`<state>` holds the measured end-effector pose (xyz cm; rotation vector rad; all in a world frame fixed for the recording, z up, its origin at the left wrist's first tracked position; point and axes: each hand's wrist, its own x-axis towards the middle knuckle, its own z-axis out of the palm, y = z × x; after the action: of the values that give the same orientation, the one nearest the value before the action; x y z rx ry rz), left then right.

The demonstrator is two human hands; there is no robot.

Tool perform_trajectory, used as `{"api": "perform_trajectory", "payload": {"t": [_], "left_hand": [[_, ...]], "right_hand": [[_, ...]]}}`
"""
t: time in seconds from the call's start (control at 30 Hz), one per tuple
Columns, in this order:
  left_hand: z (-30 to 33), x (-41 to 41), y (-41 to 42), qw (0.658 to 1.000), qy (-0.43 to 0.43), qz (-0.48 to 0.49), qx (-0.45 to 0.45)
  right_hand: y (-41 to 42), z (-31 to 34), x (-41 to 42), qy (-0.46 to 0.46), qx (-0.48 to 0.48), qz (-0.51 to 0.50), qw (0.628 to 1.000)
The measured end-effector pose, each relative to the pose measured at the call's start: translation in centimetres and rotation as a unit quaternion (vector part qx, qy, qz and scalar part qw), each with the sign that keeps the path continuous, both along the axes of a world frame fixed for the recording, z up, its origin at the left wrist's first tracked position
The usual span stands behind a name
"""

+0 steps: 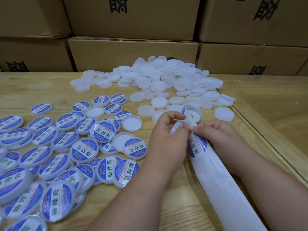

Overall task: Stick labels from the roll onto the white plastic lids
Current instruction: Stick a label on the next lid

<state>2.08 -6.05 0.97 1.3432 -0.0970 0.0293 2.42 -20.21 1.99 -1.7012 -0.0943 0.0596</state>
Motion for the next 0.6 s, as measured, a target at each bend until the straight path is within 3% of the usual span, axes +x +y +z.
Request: {"api": "perform_trajectory", "payload": {"t": [0.2,0.6], "left_hand": [[-0.32,-0.54,-0.05,0.995,-0.047,-0.045,0.071],[-0.16,-0.63,-0.07,0.993,-0.053,-0.056,0.091]], "right_hand": [[-0.23,0.04,0.37,0.046,0.139,-0.03,0.989],[-0.58,-0.25,0.63,0.03,0.144,-0.021,0.989]]}}
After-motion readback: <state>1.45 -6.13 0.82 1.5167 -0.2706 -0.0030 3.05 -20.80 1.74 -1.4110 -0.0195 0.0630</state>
